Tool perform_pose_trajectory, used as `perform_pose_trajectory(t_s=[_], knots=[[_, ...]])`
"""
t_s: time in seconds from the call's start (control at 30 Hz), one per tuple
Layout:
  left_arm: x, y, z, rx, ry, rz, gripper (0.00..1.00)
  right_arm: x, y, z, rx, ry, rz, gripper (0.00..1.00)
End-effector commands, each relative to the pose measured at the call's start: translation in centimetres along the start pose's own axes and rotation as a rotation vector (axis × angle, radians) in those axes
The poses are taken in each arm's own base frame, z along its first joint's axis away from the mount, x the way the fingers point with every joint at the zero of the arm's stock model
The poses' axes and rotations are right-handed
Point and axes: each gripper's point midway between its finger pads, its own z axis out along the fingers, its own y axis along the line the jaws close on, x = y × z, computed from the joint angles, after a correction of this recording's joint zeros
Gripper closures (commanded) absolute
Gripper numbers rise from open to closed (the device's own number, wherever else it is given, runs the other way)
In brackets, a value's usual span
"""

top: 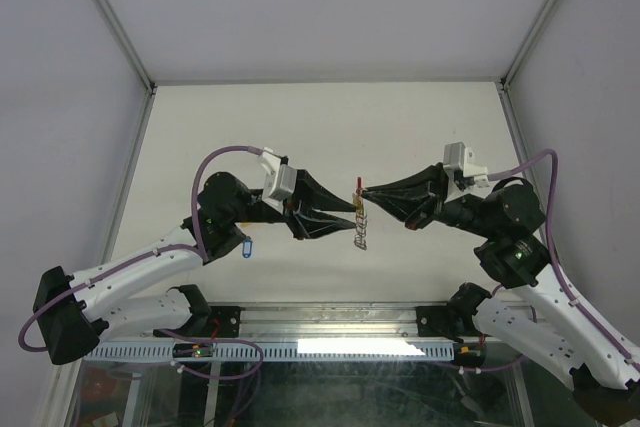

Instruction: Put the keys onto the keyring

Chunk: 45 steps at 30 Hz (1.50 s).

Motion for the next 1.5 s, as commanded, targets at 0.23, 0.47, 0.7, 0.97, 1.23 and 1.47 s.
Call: perform_pose_trajectory(t_s=[0.23, 0.47, 0.7, 0.97, 1.23, 1.47], knots=[[-3.1, -0.6, 0.6, 0.019, -0.078, 0.039, 0.66, -1.2, -0.2, -0.1, 0.015, -0.035, -0.042, 1.00], [-2.9, -0.3, 0.9, 0.018, -0.072, 0.027, 0.66, -1.1, -0.5, -0.1, 0.034, -0.030, -0.040, 1.00], [-2.7, 0.0, 1.1, 0.013, -0.068, 0.015, 0.65, -0.9, -0.5, 0.0, 0.033, -0.026, -0.040, 1.00], [-3.1, 0.2, 1.3, 0.006, -0.084, 0.015, 0.67, -0.5, -0.6, 0.0, 0.027, -0.010, -0.045, 1.00], [-3.3, 0.2, 1.4, 0.010, -0.100, 0.005, 0.71, 0.0, -0.9, -0.1, 0.041, 0.018, -0.056, 1.00], [-3.1, 0.4, 1.6, 0.005, -0.096, -0.002, 0.73, 0.1, -1.0, -0.2, 0.051, 0.026, -0.063, 1.00]])
